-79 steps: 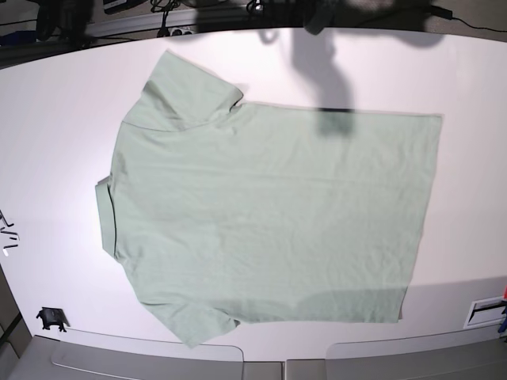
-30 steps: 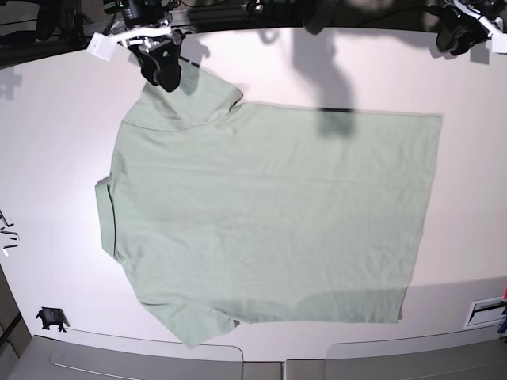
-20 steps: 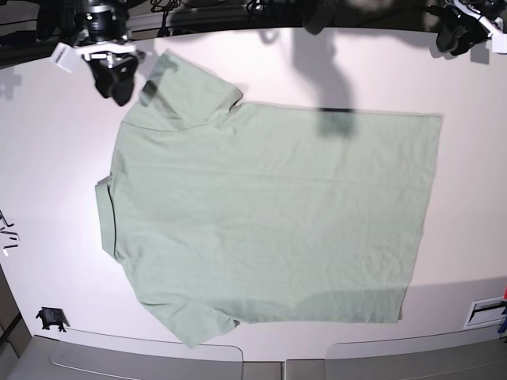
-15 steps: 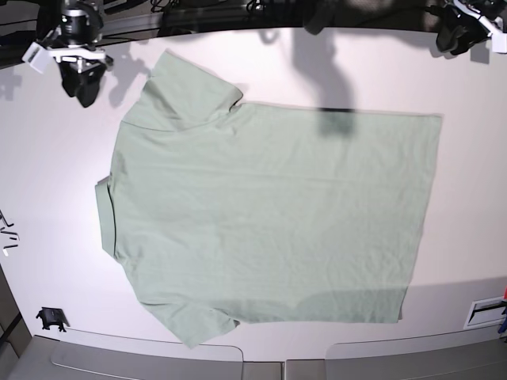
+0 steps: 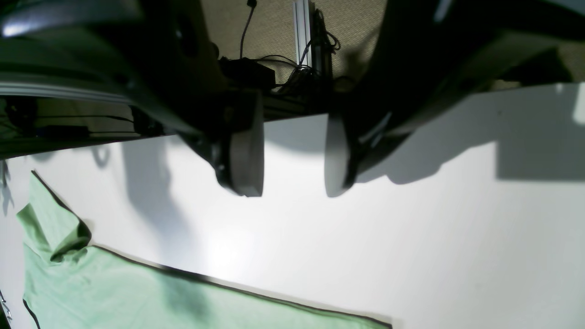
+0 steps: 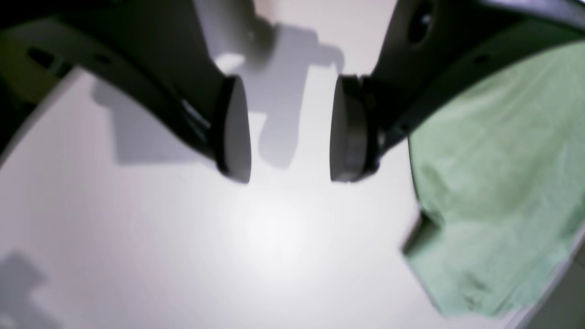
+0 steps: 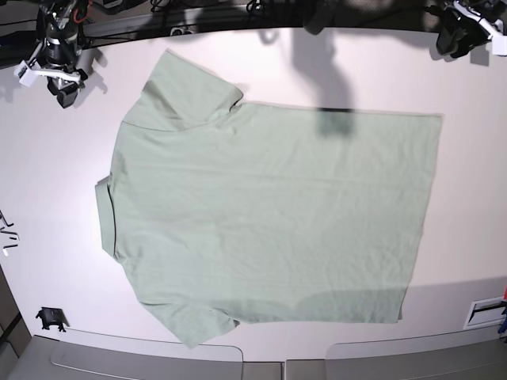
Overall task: Fold the T-shirt properly
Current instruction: 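Move the right gripper down to the shirt's shoulder corner and grasp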
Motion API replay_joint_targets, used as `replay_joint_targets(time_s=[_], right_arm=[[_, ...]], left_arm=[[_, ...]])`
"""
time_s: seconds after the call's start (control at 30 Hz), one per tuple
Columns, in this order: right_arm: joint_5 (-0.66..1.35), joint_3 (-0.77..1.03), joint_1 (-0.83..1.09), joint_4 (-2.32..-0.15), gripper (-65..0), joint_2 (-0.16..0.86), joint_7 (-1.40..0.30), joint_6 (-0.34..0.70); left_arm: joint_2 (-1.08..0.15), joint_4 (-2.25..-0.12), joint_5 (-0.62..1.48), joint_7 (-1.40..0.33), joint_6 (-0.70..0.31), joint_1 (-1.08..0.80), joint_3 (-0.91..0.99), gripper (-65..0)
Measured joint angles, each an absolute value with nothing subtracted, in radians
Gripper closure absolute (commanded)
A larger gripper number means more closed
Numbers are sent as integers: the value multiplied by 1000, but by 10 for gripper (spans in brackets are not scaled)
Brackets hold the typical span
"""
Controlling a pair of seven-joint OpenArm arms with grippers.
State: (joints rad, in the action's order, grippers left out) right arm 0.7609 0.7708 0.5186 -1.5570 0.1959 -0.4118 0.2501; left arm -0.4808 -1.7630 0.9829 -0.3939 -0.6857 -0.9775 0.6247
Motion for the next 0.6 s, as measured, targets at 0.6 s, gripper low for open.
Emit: replay_joint_targets(time_s=[0.6], right_arm=[[774,521,399,-1409,-265,184,-435,366]], left_arm=[[-451,-1763,980,-394,-685,-978,625,-203]])
